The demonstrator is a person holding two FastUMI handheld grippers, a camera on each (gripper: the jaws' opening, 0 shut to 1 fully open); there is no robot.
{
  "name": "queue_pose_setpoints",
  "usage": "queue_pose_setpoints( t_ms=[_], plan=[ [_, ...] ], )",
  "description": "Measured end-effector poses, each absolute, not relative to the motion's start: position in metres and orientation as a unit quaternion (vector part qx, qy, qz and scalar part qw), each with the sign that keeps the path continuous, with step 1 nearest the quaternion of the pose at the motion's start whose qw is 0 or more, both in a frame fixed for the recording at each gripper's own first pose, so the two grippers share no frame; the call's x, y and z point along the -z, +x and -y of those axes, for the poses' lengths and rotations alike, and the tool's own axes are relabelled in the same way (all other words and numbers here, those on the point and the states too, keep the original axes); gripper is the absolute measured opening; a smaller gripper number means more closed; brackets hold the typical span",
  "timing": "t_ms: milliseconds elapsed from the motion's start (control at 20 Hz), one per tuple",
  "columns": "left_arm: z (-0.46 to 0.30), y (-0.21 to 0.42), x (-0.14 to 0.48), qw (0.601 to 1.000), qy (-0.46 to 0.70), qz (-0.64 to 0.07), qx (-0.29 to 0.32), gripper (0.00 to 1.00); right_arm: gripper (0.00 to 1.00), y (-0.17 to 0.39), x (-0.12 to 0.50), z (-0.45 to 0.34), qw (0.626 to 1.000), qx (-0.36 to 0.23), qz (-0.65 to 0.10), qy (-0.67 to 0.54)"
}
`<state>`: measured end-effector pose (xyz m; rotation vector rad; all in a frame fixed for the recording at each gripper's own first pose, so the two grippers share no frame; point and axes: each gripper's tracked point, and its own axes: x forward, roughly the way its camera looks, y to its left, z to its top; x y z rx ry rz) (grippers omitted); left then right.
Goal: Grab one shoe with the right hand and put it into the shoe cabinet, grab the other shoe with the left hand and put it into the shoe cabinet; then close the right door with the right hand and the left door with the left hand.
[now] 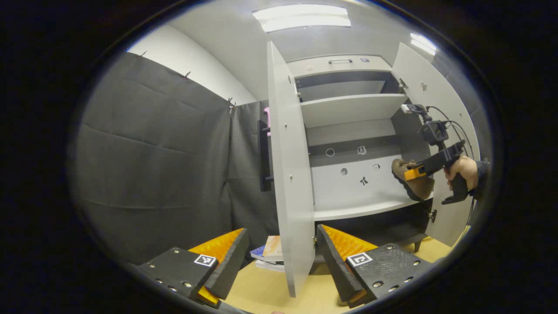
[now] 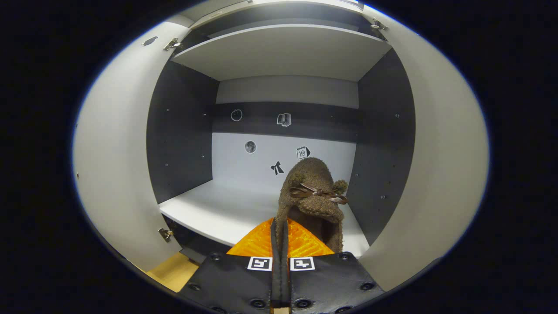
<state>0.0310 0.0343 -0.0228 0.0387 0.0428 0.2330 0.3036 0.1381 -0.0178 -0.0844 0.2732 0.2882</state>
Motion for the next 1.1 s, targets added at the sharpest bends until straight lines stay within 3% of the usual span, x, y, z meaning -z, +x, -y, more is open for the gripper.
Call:
queue_pose_setpoints(
  t_ms=[200, 250, 350, 450, 500, 600, 700, 750, 800, 900, 950, 1000, 1100],
  plan=[
    [-0.035, 0.033, 0.03, 0.993, 0.015, -0.027, -0.116, 0.92, 0.01, 0.342, 0.027, -0.142, 0.979, -0.131, -0.148, -0.055],
    [-0.035, 0.033, 0.031, 0.993, 0.013, -0.029, -0.116, 0.97, 0.01, 0.351, 0.032, -0.143, 0.978, -0.128, -0.153, -0.057],
    [-0.033, 0.033, 0.036, 0.993, 0.011, -0.034, -0.112, 0.92, 0.01, 0.368, 0.044, -0.147, 0.975, -0.122, -0.173, -0.061],
    [-0.03, 0.034, 0.039, 0.994, 0.01, -0.039, -0.106, 0.97, 0.01, 0.38, 0.053, -0.152, 0.972, -0.123, -0.192, -0.059],
    [-0.026, 0.036, 0.042, 0.994, 0.008, -0.041, -0.099, 0.92, 0.05, 0.385, 0.057, -0.155, 0.97, -0.125, -0.198, -0.066],
    [-0.015, 0.038, 0.05, 0.996, 0.003, -0.053, -0.078, 0.92, 0.01, 0.391, 0.061, -0.16, 0.968, -0.127, -0.203, -0.08],
    [-0.003, 0.041, 0.057, 0.996, 0.004, -0.062, -0.061, 0.92, 0.07, 0.395, 0.055, -0.159, 0.97, -0.119, -0.184, -0.1],
    [0.004, 0.042, 0.06, 0.997, 0.005, -0.065, -0.052, 0.87, 0.31, 0.393, 0.049, -0.161, 0.973, -0.119, -0.166, -0.105],
    [0.01, 0.044, 0.061, 0.997, 0.006, -0.067, -0.043, 0.92, 0.38, 0.391, 0.039, -0.161, 0.976, -0.117, -0.147, -0.108],
    [0.023, 0.048, 0.065, 0.997, 0.002, -0.071, -0.024, 0.92, 0.8, 0.378, 0.021, -0.163, 0.98, -0.123, -0.121, -0.102],
    [0.029, 0.052, 0.069, 0.997, -0.001, -0.074, -0.014, 0.87, 0.98, 0.371, 0.012, -0.159, 0.983, -0.115, -0.105, -0.098],
    [0.035, 0.055, 0.073, 0.997, -0.005, -0.077, -0.003, 0.92, 1.0, 0.363, 0.001, -0.156, 0.985, -0.114, -0.085, -0.095],
    [0.045, 0.062, 0.083, 0.996, -0.01, -0.085, 0.016, 0.92, 0.98, 0.341, -0.019, -0.147, 0.989, -0.107, -0.046, -0.091]
  ],
)
